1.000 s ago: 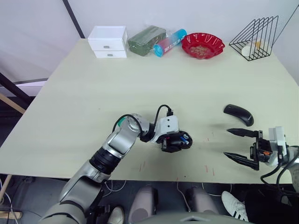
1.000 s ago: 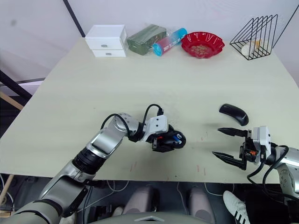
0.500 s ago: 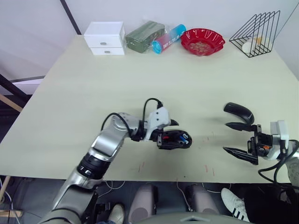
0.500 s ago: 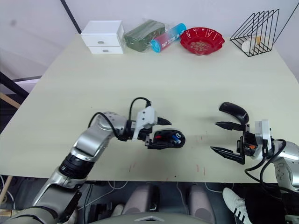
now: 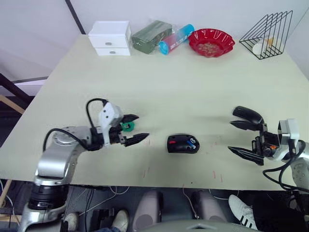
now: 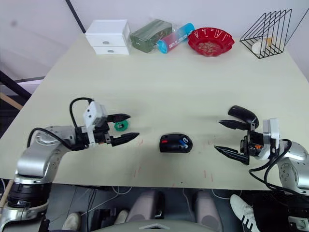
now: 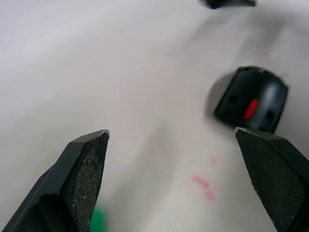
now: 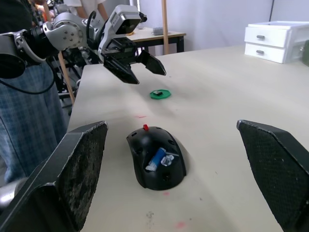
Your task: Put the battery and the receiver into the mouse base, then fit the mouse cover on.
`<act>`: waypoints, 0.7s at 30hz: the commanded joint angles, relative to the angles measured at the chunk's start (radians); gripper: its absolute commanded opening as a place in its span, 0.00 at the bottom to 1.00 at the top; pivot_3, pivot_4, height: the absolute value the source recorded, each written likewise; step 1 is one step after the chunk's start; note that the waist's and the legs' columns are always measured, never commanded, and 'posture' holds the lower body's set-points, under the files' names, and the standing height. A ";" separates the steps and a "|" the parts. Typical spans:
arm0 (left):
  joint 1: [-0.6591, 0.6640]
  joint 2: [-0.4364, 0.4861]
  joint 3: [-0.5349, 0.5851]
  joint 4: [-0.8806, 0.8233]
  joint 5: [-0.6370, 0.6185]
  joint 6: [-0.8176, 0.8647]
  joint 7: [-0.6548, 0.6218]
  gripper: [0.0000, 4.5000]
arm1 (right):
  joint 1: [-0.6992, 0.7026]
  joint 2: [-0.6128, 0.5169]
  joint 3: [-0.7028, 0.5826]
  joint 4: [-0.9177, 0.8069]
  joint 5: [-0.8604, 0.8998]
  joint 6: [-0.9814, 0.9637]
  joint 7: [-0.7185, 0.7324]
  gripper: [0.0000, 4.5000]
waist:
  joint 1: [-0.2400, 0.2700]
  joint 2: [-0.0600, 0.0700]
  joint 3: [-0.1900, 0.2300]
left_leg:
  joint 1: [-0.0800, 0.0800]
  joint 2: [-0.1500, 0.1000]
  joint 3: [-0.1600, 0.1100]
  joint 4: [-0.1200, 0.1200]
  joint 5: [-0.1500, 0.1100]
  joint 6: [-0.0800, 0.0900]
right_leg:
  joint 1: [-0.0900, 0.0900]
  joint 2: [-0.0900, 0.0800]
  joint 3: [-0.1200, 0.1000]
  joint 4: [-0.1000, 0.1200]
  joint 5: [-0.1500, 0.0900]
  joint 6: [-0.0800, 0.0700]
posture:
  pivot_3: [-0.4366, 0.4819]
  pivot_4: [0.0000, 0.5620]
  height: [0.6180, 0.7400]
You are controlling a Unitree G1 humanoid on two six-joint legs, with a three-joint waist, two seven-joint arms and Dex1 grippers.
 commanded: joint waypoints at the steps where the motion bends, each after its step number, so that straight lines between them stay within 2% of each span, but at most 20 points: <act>1: -0.009 0.074 0.069 0.215 0.024 -0.215 -0.097 0.99 | -0.014 0.004 0.000 -0.044 0.016 0.011 -0.006 1.00 | -0.003 0.000 0.000 | 0.000 0.000 0.000 0.000 0.000 0.000 | 0.000 0.000 0.000 0.000 0.000 0.000 | 0.48 0.27 1.00; 6: -0.091 0.108 0.030 0.487 0.071 -0.428 -0.183 0.99 | -0.013 0.005 0.001 -0.060 0.014 0.017 -0.010 1.00 | -0.001 0.000 0.000 | -0.002 0.000 0.001 -0.001 0.000 0.000 | -0.004 0.001 -0.001 0.002 -0.001 -0.002 | 0.48 0.27 1.00; 10: -0.177 0.137 -0.022 0.609 0.055 -0.444 -0.332 0.99 | -0.009 0.004 -0.001 -0.079 0.018 0.023 -0.021 1.00 | 0.002 -0.001 0.000 | -0.013 -0.002 0.001 0.002 0.000 -0.001 | -0.014 0.001 -0.002 0.005 -0.001 -0.001 | 0.48 0.27 1.00; 13: -0.246 0.123 -0.042 0.690 0.047 -0.494 -0.410 0.99 | -0.003 0.005 -0.002 -0.096 0.019 0.028 -0.029 1.00 | -0.001 -0.001 0.000 | -0.014 -0.002 0.001 0.002 0.001 -0.001 | -0.015 0.002 -0.002 0.005 -0.001 -0.001 | 0.48 0.27 1.00; 21: -0.396 0.090 -0.100 0.881 0.102 -0.620 -0.478 0.99 | 0.000 0.002 -0.004 -0.112 0.017 0.035 -0.042 1.00 | -0.004 -0.001 0.000 | -0.014 -0.002 0.004 0.003 0.001 -0.001 | -0.015 0.004 -0.001 0.007 -0.001 -0.001 | 0.48 0.27 1.00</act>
